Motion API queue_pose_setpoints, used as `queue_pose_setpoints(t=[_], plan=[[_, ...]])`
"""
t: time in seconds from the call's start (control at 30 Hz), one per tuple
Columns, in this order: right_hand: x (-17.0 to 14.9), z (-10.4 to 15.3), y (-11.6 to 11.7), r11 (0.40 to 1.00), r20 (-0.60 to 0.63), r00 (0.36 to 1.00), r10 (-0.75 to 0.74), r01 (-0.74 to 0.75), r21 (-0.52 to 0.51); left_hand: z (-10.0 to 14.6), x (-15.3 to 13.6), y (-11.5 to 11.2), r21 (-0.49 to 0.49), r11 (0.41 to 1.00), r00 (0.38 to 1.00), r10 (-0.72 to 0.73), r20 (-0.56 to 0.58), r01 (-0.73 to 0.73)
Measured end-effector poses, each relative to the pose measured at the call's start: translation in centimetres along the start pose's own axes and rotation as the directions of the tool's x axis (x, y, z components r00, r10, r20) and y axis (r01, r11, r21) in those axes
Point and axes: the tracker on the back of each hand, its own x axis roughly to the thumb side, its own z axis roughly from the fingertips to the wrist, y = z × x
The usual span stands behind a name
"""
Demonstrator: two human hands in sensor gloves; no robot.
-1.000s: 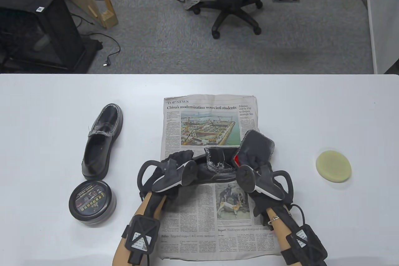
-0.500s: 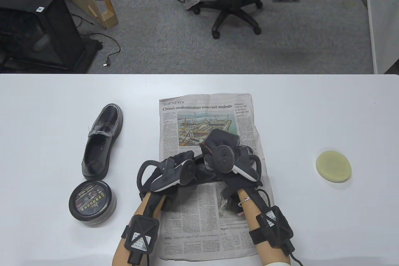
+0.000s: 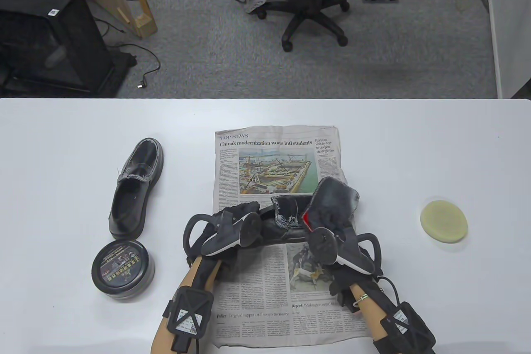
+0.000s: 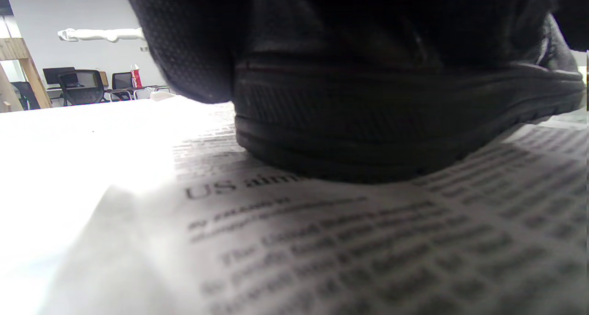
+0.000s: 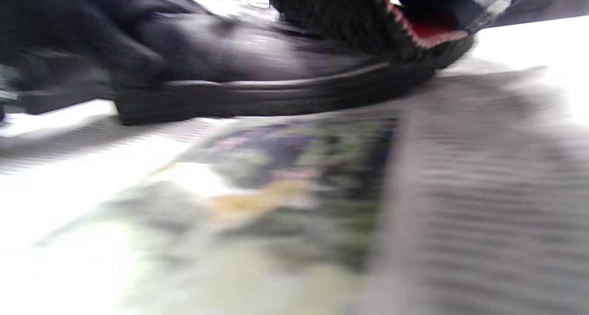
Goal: Dip and apply leather care cream with polishing sponge on shoes
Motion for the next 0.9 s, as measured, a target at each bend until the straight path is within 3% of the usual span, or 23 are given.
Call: queue_pose_setpoints(t=[0.07,0.17,0.33,0.43,0.53,0.67,0.9], plan=[[2.0,-0.3,-0.4,0.998,0.082,0.994,-0.068,0.068,-0.001,0.0,0.0,0.0,-0.005,1.000,1.000,0.000,0.003,0.000],[3.6,-2.2,-1.2,0.997,0.101,0.993,-0.063,0.067,-0.031,0.0,0.0,0.0,-0.004,1.000,1.000,0.001,0.006,-0.001],[2.5,-6.1,-1.4,0.995,-0.034,0.994,-0.100,0.100,-0.015,0.0,0.0,-0.1,0.000,1.000,1.000,0.009,0.007,-0.009],[0.4,-6.5,-1.5,0.995,-0.117,0.988,-0.097,0.099,0.005,0.1,0.0,-0.1,0.008,1.000,1.000,0.001,0.003,-0.001],[-2.3,-5.2,-1.4,0.999,-0.176,0.984,0.023,-0.016,0.040,0.1,0.0,0.0,0.007,1.000,1.000,0.002,0.003,-0.002],[-4.8,-2.8,-1.9,0.999,-0.194,0.981,-0.032,0.034,0.011,0.1,0.0,0.0,0.011,1.000,1.000,-0.007,0.001,0.007],[-10.2,2.5,-5.3,0.953,-0.359,0.933,-0.018,-0.092,-0.288,0.6,0.5,0.5,0.019,0.998,0.998,-0.062,0.008,0.062]])
